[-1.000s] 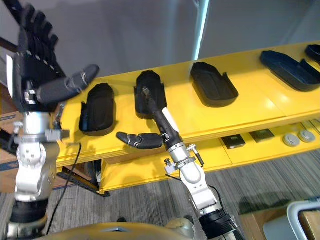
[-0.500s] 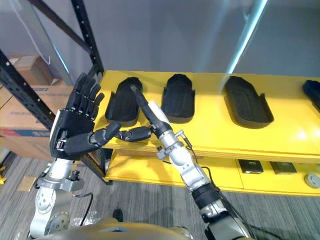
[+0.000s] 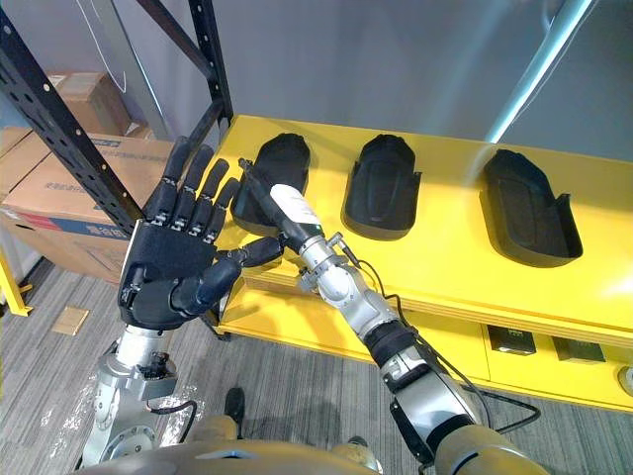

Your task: Walk over and take three plastic housings, then place them on the shelf

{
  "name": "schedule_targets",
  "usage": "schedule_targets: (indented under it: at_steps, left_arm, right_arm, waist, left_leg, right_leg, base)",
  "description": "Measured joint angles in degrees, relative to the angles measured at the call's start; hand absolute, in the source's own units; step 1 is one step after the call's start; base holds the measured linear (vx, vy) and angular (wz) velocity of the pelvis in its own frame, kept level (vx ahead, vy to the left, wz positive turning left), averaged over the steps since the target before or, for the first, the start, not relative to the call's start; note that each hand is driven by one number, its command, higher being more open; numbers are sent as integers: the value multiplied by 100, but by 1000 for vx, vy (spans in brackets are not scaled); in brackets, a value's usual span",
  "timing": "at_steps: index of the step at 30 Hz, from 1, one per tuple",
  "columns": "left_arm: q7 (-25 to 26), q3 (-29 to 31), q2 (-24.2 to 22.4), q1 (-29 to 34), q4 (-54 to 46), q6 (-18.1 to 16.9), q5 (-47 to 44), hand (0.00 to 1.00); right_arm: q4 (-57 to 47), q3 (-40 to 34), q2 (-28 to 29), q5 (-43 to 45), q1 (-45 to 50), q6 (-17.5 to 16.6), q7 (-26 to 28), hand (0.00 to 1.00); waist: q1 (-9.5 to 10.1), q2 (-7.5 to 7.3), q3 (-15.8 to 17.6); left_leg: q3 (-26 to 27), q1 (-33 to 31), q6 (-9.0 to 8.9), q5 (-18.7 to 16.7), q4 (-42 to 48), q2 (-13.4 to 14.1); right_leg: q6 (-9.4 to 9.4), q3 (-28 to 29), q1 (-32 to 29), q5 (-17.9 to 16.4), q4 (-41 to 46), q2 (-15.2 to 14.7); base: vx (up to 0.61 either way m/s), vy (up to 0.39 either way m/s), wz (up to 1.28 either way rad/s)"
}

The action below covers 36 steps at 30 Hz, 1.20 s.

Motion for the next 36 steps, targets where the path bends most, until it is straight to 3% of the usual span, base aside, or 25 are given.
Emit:
schedule_targets:
  at_steps: [7, 12, 15, 20, 29, 36]
  left_arm:
    - [-1, -102, -13, -5, 8, 0, -576, 100]
    - [4, -183, -18, 2, 11, 0, -575, 100]
    - [4, -186, -38, 2, 12, 8, -611, 100]
    - [-2, -244, -72, -14, 183, 26, -799, 100]
    - [7, -428, -75, -13, 292, 175, -817, 100]
    - [87, -650, -73, -13, 292, 181, -816, 100]
  right_arm:
    - [501, 174, -31, -959, -316, 6, -264, 100]
    - [795, 257, -21, -1482, -613, 322, -693, 100]
    - [921, 258, -25, -1474, -668, 509, -830, 100]
    - [978, 231, -25, -1453, -868, 512, -888, 100]
    - [1000, 100, 4, -775, -899, 544, -846, 100]
    - [1092, 50, 8, -738, -1048, 534, -850, 100]
  waist:
    - [102, 35, 67]
    - [111, 81, 133]
    - [107, 107, 151]
    - [92, 225, 317]
    - [95, 233, 321]
    - [90, 260, 333]
  left_leg:
    - [-51, -96, 9, 59, 3, -5]
    - [-85, -89, 5, 84, 3, -13]
    - [-82, -95, 9, 98, 3, -13]
    - [-79, -105, 14, 114, 1, -13]
    - [-78, -124, 31, 171, 4, -51]
    - [-75, -102, 31, 172, 2, -64]
  right_leg:
    - [33, -24, -154, -73, 238, -65]
    - [28, -25, -209, -188, 445, -131]
    - [14, -23, -247, -213, 502, -148]
    - [-21, -24, -312, -267, 645, -192]
    - [14, -7, -435, -351, 921, -310]
    - [-12, 21, -445, -393, 988, -340]
  base:
    - [-18, -6, 3]
    - [-35, -23, 3]
    - [-51, -22, -1]
    - [-79, -22, 0]
    - [-11, -4, 0]
    - [-46, -19, 0]
